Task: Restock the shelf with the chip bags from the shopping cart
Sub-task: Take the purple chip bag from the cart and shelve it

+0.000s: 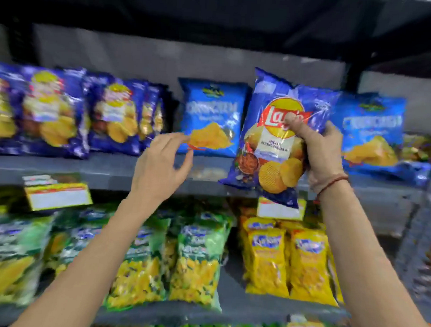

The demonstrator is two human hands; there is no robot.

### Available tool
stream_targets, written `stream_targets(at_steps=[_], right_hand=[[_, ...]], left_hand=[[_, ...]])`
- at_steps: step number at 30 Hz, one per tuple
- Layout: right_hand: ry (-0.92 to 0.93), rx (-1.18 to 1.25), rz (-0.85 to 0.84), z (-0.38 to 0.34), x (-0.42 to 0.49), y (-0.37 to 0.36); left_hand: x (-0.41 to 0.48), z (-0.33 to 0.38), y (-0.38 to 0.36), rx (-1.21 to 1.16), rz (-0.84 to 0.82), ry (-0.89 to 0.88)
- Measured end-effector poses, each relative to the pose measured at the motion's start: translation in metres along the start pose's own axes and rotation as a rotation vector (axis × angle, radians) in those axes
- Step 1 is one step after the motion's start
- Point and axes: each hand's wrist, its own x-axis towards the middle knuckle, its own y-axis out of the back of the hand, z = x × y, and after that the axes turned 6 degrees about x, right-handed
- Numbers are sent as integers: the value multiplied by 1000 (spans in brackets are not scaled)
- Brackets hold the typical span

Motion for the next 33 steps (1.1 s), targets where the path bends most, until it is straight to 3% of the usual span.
stream_targets(at_steps=[10, 18, 33], right_hand=[[-35, 13, -234, 63, 17, -157], [-108, -23, -345, 115, 15, -253], [-201, -144, -273, 159, 17, -275]], left_hand=[[-25, -112, 52, 263, -193, 235], [-43, -154, 57, 412, -329, 291], [-47, -156, 56, 420, -303, 271]])
